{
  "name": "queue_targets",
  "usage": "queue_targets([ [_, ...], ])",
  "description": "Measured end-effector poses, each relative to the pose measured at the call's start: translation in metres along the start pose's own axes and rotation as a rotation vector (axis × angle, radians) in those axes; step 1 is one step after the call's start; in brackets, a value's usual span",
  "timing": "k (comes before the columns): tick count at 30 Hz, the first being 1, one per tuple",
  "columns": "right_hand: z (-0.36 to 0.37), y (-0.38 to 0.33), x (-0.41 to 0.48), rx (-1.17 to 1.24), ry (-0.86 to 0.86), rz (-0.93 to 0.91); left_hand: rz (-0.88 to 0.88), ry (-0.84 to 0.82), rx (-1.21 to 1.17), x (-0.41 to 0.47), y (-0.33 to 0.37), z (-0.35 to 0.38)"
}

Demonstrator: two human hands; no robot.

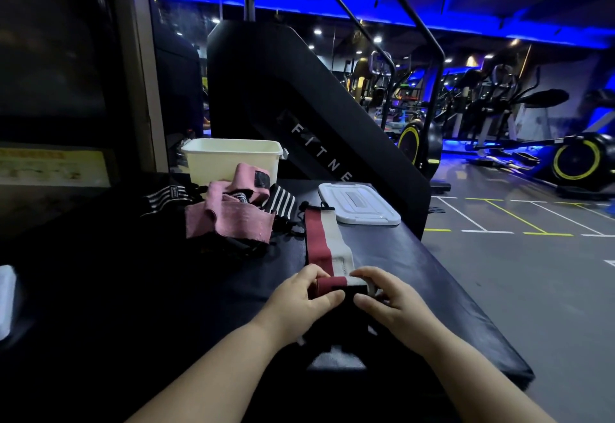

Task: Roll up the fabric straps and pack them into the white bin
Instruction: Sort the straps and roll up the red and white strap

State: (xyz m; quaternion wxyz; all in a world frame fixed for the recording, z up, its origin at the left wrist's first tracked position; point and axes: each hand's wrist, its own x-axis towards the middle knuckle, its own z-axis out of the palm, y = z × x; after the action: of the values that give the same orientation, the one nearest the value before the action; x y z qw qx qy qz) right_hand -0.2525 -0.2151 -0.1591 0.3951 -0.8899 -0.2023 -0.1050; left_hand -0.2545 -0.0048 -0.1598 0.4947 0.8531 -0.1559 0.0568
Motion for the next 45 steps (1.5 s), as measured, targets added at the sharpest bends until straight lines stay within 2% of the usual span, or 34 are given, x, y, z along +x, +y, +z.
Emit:
queue_targets([
  [6,0.001,-0.017,0.011,-0.022,-0.022,0.016,-0.039,0.026,0.074,0.003,-0.004,0.003],
  [10,0.015,-0.017,0.007,0.099,0.006,0.064,0.001,0.061,0.102,-0.001,0.000,0.008],
  [13,0.021,-0.022,0.007,0.200,0.000,0.112,0.037,0.055,0.012,-0.004,0.008,0.011],
  [20,0.021,-0.028,0.007,0.248,-0.065,0.141,-0.154,0.070,-0.368,-0.001,0.025,0.022],
  [25,0.015,-0.028,0.006,0.214,-0.129,0.154,-0.186,0.026,-0.470,0.002,0.027,0.018],
  [31,0.014,-0.026,0.006,0.060,-0.066,0.114,-0.191,0.010,-0.303,0.010,0.025,0.012],
  [37,0.011,-0.027,0.008,0.025,-0.014,0.060,-0.124,0.142,-0.008,0.013,0.025,0.018],
  [42,0.013,-0.023,0.005,-0.053,0.033,0.068,-0.043,0.240,0.012,0.007,0.023,0.021],
  [45,0.011,-0.022,0.003,-0.091,0.030,0.095,-0.037,0.235,0.028,0.001,0.021,0.020],
])
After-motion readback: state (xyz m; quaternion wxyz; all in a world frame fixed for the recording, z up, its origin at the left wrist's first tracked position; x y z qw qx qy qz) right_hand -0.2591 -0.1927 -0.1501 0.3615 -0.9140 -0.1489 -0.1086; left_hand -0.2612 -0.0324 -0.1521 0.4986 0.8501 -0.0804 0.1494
